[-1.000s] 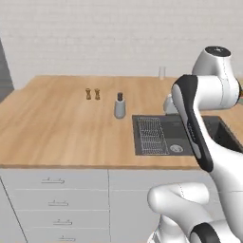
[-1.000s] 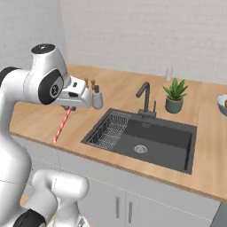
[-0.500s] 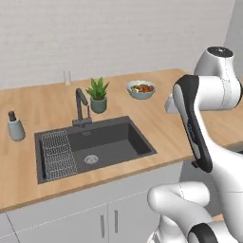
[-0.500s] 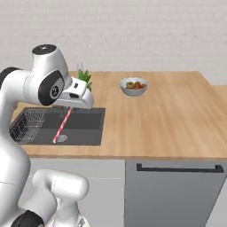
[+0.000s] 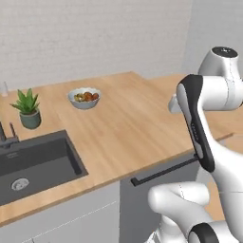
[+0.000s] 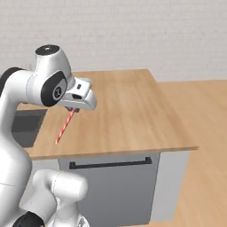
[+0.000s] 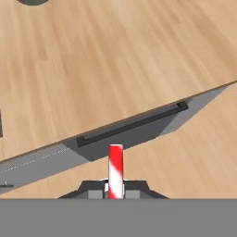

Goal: Take a straw from the drawer in front and place it inside the glass cup on the dining counter.

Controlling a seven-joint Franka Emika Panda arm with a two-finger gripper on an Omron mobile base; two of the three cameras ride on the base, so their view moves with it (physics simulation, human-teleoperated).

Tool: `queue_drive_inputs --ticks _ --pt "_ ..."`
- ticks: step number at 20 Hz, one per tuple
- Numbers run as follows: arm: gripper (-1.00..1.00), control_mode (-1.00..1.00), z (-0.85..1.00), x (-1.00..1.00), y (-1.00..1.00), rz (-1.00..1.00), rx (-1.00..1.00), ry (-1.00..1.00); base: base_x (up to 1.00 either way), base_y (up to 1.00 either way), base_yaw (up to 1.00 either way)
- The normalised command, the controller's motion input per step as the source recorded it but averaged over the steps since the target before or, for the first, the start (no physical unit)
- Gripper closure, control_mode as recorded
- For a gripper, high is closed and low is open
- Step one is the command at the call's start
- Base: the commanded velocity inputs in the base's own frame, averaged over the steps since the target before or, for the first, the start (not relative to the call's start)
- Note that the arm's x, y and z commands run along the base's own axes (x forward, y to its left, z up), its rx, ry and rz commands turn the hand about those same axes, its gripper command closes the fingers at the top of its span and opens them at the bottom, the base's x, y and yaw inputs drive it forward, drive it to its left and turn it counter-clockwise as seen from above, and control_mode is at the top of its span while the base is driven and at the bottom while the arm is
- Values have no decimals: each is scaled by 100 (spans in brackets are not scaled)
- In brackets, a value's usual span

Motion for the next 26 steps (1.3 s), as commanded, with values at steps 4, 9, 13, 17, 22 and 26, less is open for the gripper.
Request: queue_drive_inputs --ticks 4,9,13,17,22,26 --pt "100 100 0 0 0 0 0 0 3 -100 -5" --pt "100 100 0 0 0 0 0 0 1 -100 0" --pt "100 100 0 0 0 0 0 0 0 -100 0" --pt "100 100 0 0 0 0 0 0 2 -100 0" --pt "100 100 0 0 0 0 0 0 20 -100 5" --pt "100 100 0 0 0 0 0 0 54 -100 15"
